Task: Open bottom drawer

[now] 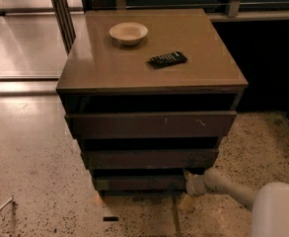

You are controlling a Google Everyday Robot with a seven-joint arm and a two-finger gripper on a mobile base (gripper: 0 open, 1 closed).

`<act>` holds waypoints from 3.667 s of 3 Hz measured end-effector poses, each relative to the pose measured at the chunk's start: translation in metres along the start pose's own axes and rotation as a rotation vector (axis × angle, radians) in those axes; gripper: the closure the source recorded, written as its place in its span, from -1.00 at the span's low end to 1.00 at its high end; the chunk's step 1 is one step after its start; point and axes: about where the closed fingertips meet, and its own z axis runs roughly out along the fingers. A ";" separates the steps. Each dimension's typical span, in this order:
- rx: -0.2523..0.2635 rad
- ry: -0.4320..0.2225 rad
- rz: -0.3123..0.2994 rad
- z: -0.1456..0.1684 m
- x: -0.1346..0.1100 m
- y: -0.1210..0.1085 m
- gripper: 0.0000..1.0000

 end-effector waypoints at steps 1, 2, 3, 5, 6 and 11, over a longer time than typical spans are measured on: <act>-0.050 0.010 -0.014 0.011 -0.001 -0.003 -1.00; -0.111 0.004 -0.013 0.036 0.004 -0.007 -1.00; -0.111 0.004 -0.013 0.036 0.004 -0.007 -1.00; -0.173 0.051 0.004 0.034 0.004 0.008 -1.00; -0.207 0.067 0.021 0.030 0.004 0.016 -1.00; -0.331 0.084 0.119 -0.003 0.018 0.071 -1.00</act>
Offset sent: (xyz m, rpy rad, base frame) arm 0.0190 0.0092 -0.0210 0.0006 0.0837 0.0806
